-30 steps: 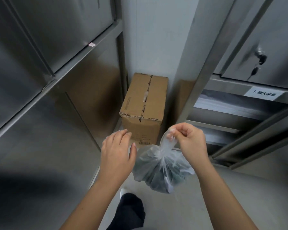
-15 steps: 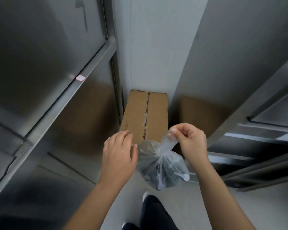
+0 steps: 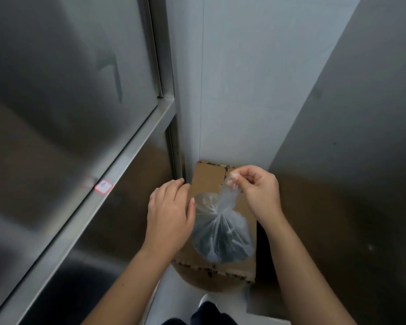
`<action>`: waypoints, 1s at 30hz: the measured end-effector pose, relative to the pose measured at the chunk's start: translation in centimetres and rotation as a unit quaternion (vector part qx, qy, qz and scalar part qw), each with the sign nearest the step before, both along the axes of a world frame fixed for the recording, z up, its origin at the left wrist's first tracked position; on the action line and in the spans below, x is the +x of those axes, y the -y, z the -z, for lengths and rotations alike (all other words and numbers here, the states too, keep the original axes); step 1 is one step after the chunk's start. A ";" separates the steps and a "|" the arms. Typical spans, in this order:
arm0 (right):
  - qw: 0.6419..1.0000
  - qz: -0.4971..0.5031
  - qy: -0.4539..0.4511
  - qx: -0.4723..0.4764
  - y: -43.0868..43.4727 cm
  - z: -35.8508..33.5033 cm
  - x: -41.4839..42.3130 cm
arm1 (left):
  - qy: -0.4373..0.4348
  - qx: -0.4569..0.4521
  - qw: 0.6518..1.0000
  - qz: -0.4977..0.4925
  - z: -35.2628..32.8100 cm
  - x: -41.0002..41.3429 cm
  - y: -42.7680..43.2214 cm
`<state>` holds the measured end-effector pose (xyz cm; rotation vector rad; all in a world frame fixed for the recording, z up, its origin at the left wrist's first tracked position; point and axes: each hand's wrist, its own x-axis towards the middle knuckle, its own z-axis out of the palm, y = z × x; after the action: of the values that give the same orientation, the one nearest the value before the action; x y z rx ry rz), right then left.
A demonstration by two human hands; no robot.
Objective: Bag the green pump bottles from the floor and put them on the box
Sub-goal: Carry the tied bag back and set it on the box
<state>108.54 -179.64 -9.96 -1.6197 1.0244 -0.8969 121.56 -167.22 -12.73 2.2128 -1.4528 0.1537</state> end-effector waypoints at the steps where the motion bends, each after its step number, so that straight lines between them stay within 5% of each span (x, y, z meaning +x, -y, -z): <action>1: 1.000 -0.001 0.002 0.003 1.2 0.1 0.9 | 0.005 0.003 1.000 -0.003 0.2 0.6 1.0; 14: 0.996 0.055 0.019 0.067 17.2 6.0 9.0 | 0.016 0.058 0.998 -0.006 3.7 6.5 13.6; 23: 0.979 0.175 0.005 0.103 22.9 12.2 6.1 | 0.013 0.101 0.994 0.024 6.5 6.8 19.2; 30: 0.966 0.206 -0.088 0.126 24.2 16.5 1.9 | 0.002 0.106 0.993 0.046 8.3 5.5 21.4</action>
<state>110.43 -203.86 -26.41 -1.3091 1.5726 -0.8567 127.05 -188.62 -21.01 2.3049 -1.6368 -0.0288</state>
